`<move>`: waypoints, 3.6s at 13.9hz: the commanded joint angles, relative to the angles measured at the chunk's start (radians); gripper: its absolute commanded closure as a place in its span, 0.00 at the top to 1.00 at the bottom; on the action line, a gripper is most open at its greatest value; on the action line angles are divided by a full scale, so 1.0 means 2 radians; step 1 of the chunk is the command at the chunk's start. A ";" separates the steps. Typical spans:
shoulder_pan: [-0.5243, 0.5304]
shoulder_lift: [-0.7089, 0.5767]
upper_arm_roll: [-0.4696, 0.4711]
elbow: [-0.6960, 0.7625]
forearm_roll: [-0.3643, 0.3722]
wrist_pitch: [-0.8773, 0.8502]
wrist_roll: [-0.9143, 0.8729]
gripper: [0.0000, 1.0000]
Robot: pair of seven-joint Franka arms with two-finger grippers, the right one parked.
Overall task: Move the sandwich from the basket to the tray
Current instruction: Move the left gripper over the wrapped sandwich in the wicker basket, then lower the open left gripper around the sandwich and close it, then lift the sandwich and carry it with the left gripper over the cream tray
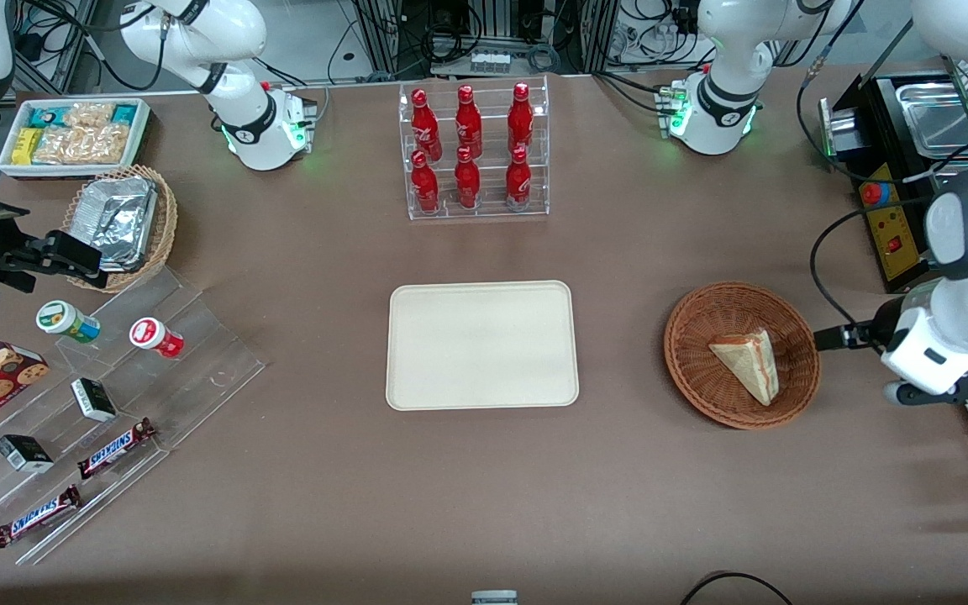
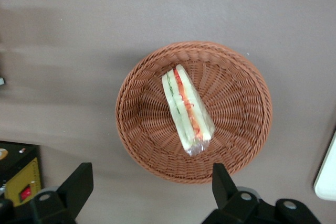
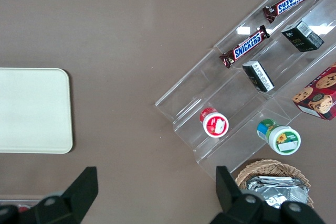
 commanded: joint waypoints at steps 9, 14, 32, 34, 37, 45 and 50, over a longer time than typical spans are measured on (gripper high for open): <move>-0.010 0.009 -0.001 -0.037 0.003 0.059 -0.158 1.00; -0.018 -0.025 -0.002 -0.165 0.003 0.194 -0.228 1.00; -0.040 -0.037 -0.003 -0.353 -0.006 0.454 -0.325 1.00; -0.046 -0.027 -0.002 -0.352 -0.006 0.455 -0.325 0.80; -0.046 -0.027 -0.002 -0.350 -0.002 0.450 -0.319 0.02; -0.071 -0.112 -0.027 -0.267 0.011 0.213 -0.278 0.00; -0.181 -0.063 -0.053 -0.125 0.004 0.137 -0.285 0.00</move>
